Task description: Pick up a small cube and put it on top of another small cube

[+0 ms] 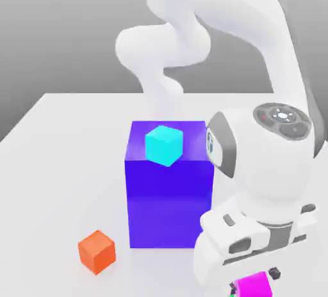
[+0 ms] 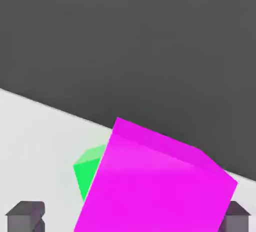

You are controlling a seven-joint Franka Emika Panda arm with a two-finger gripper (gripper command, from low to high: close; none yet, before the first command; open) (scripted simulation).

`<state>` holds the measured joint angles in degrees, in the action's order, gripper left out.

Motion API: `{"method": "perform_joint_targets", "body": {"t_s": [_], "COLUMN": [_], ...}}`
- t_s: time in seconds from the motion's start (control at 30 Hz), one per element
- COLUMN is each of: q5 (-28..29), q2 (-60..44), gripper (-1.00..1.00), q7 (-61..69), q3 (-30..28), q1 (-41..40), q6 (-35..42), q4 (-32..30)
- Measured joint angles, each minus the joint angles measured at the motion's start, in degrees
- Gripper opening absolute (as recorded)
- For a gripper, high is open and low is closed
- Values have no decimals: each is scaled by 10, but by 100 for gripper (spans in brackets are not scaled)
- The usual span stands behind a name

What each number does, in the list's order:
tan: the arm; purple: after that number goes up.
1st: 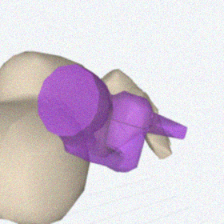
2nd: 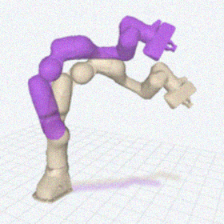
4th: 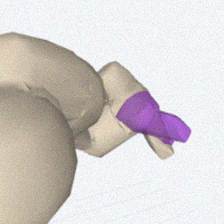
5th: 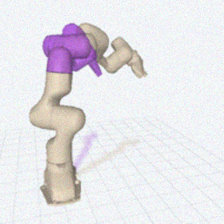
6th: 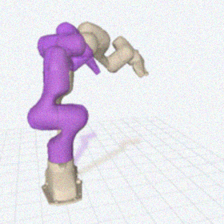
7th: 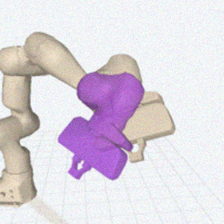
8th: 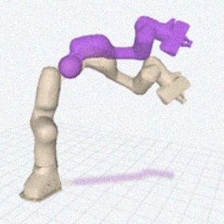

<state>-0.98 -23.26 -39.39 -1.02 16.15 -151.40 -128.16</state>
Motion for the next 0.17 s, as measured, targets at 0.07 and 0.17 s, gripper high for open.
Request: {"method": "perform_joint_targets", "body": {"t_s": [0.07,0.17], "q5": [0,3], "q2": [-1,49], "gripper": [100,100], "q7": [-1,-3], "q3": [-1,-2], "q1": [0,1], "q6": [-1,46], "q4": [0,-3]}}
